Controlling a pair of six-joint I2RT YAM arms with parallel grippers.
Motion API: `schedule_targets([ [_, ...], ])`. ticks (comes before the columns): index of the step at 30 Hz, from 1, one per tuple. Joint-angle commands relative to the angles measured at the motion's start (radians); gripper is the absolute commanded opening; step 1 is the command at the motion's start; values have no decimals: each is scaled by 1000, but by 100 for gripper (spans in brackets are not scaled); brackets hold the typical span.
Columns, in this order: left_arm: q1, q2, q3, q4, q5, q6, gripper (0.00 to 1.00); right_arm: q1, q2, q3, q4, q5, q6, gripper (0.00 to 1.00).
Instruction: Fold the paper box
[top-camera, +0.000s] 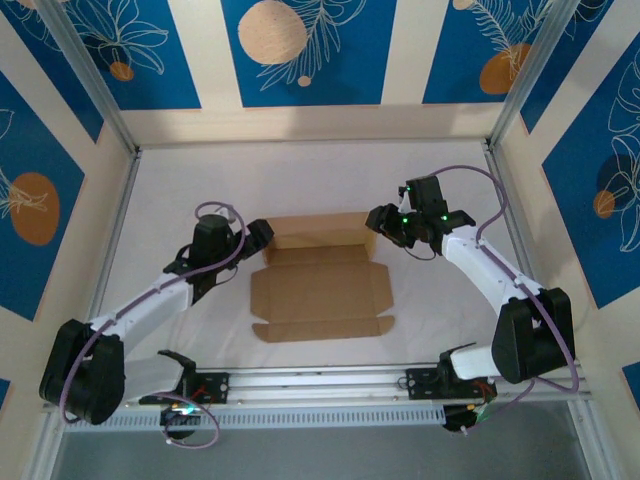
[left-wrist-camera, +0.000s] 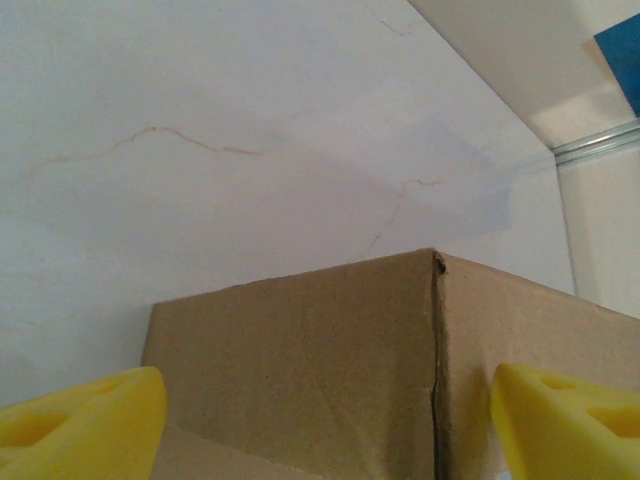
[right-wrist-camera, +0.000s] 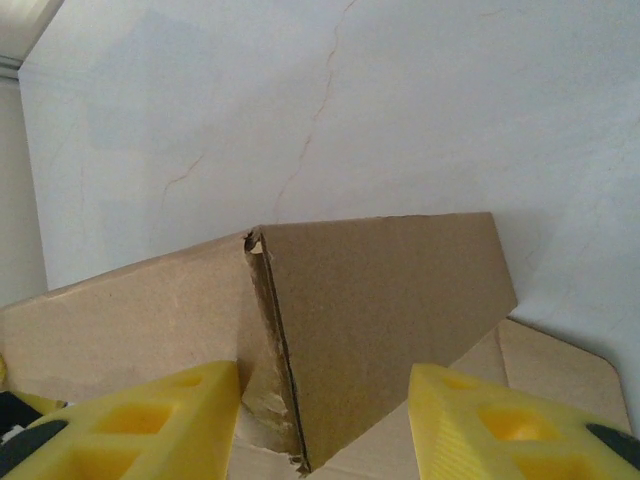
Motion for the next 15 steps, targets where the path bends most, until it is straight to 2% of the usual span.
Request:
schedule_targets([
  [1,-2,12,-48,18,54,-103,84,15,4,-23,-28,-39,22,50],
  [7,-2,52,-92,223,81,-231,84,16,-2,-33,3,-88,71,50],
  [15,-22,137,-157,523,11,-391,76,19,-4,-73,107,-185,200,49],
])
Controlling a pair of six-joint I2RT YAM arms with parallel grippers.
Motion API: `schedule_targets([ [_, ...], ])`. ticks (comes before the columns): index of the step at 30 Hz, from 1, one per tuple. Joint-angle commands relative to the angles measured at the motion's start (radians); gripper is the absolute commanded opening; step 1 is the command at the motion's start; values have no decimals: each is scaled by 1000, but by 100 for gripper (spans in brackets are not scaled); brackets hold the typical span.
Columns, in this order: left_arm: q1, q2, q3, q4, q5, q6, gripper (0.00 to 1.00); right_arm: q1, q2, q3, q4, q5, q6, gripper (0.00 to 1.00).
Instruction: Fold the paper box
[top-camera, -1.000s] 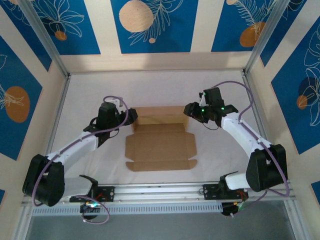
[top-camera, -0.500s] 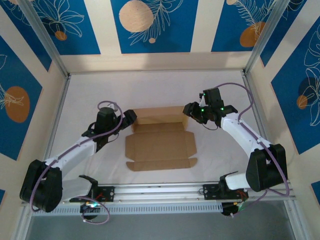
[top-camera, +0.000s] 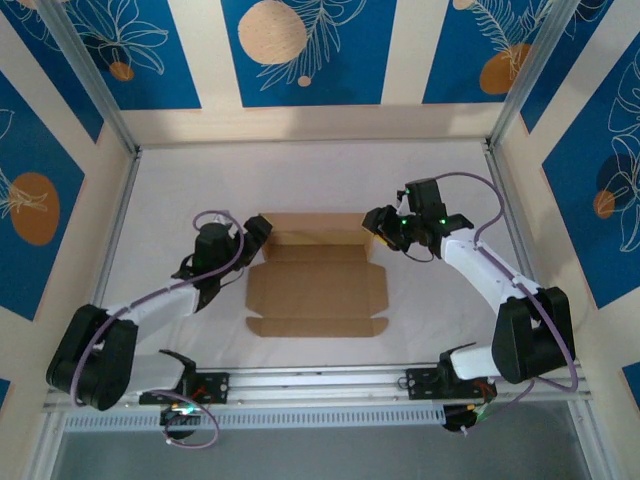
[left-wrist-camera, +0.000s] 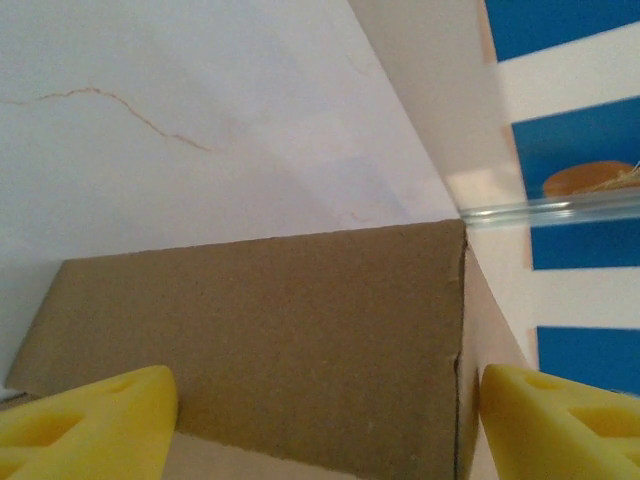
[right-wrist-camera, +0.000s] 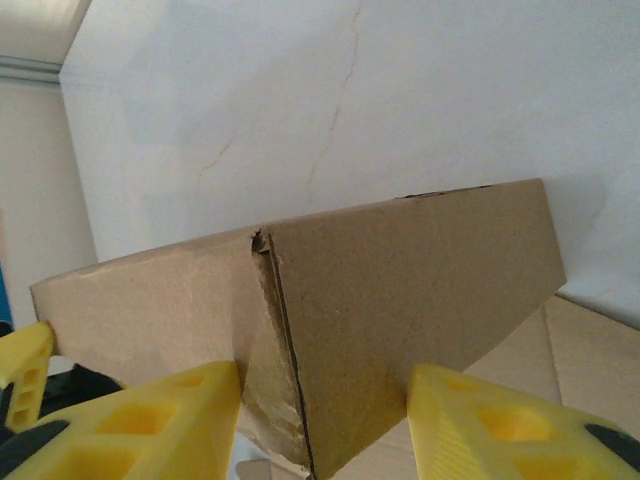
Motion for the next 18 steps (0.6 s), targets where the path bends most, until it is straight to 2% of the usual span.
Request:
schedule_targets([
  [1,-26,66,-48,194,-17,-114,75,20,-1,-31,47,-102,86,49],
  [3,-39,114,-75,302,-30,-146,72,30,4,-31,60,-107,100,49],
  [7,-62,165,-95,408,-48,-157,69,45,9,-35,68,-107,117,49],
  [18,-78,139,-89,326,-74,-115,66,56,1,-99,182,-82,228,45],
])
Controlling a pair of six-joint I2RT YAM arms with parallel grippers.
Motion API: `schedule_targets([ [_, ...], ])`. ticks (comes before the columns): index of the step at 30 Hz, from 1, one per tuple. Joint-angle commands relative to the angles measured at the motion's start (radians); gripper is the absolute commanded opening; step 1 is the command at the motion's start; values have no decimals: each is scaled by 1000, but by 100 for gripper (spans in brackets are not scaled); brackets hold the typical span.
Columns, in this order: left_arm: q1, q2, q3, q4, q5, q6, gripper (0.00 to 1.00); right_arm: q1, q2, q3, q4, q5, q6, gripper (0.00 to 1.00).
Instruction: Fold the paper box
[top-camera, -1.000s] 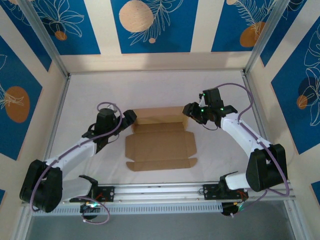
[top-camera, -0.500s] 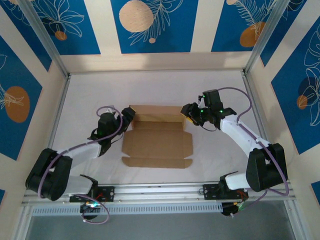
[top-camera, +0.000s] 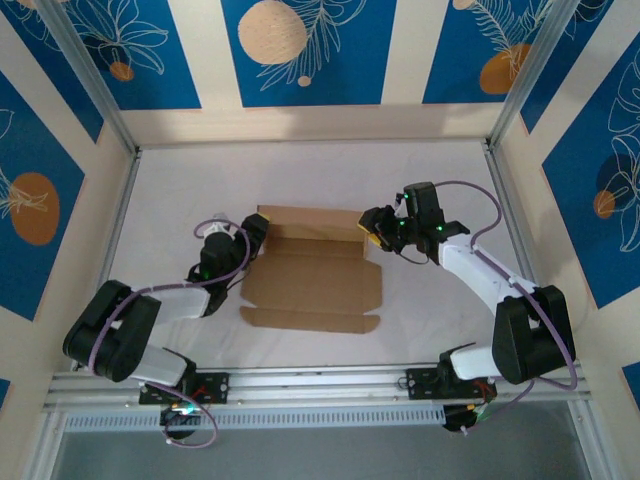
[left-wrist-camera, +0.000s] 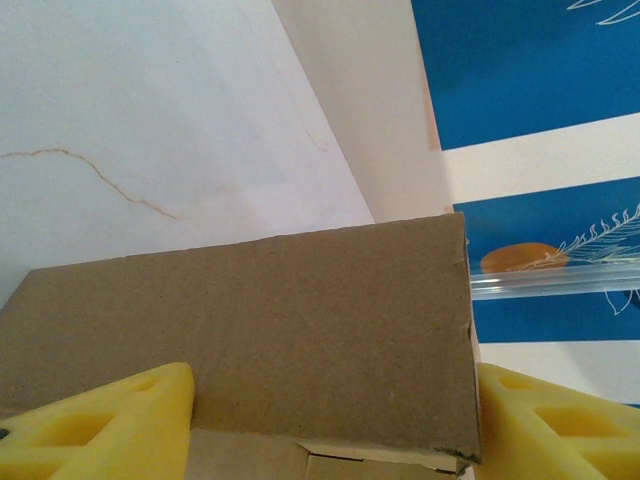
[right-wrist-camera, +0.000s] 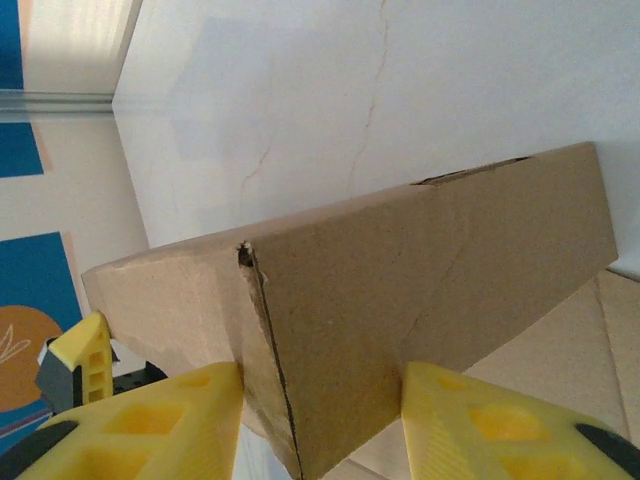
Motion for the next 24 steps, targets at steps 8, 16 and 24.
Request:
schedule_targets([
  [8,-26,-91,14,-196,57,90,72,53,-7,30,-114,77,-45,50],
  [16,28,-270,185,-598,48,404,91,15,-60,229,-371,196,-291,72],
  [24,46,-382,316,-937,-17,647,96,108,-76,428,-496,343,-729,69],
])
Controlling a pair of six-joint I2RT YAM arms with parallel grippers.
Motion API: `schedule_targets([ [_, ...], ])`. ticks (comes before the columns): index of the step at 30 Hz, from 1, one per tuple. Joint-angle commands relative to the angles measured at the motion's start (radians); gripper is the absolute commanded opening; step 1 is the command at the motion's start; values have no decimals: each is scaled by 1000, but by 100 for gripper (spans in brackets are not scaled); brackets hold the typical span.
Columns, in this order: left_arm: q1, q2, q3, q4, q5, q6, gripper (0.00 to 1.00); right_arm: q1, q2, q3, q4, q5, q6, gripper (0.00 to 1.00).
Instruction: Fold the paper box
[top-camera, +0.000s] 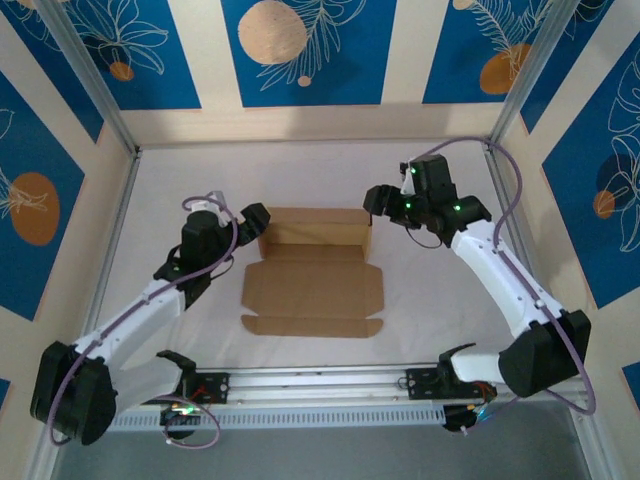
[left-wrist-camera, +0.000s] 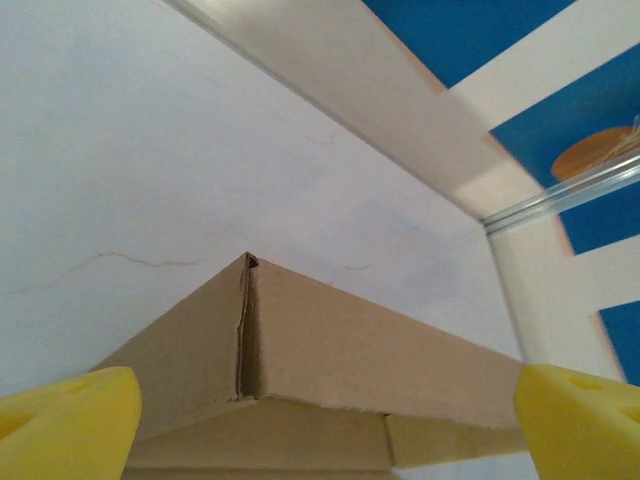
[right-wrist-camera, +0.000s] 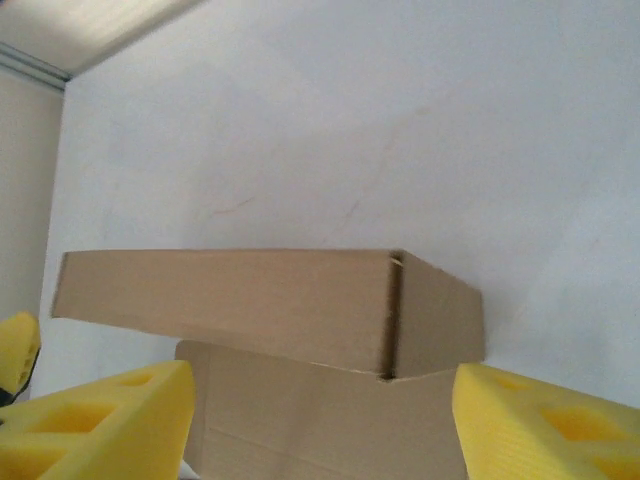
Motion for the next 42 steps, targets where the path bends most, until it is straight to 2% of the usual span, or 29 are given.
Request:
schedule_targets([
  [1,8,-36,91,-261,-62,182,96,92,15,94,-82,94,-324,68],
  [5,8,-67,162,-404,-132,261,95,242,67,87,-19,140,-767,71],
  [8,8,-124,163,-443,-199,289,96,337,144,93,-7,209,-984,76],
  [13,8,-194,147,-455,-221,300,95,388,311,169,-19,275,-1105,80],
  [17,8,-196,147,-452,-190,288,95,376,435,239,14,312,-1122,76],
  [21,8,-197,152,-445,-175,285,95,310,557,375,11,387,-1035,70],
  [25,8,-188,173,-439,-145,291,95,184,683,582,-128,245,-860,62],
  [31,8,-181,197,-427,-126,292,96,35,912,895,-320,106,-628,61],
  [34,8,-176,210,-427,-121,293,96,-52,1020,1026,-421,-43,-491,61],
  [38,8,-147,255,-472,-113,272,100,-174,1110,1055,-462,-232,-329,59],
  [42,8,-134,279,-498,-94,252,100,-214,1086,956,-426,-360,-291,58],
])
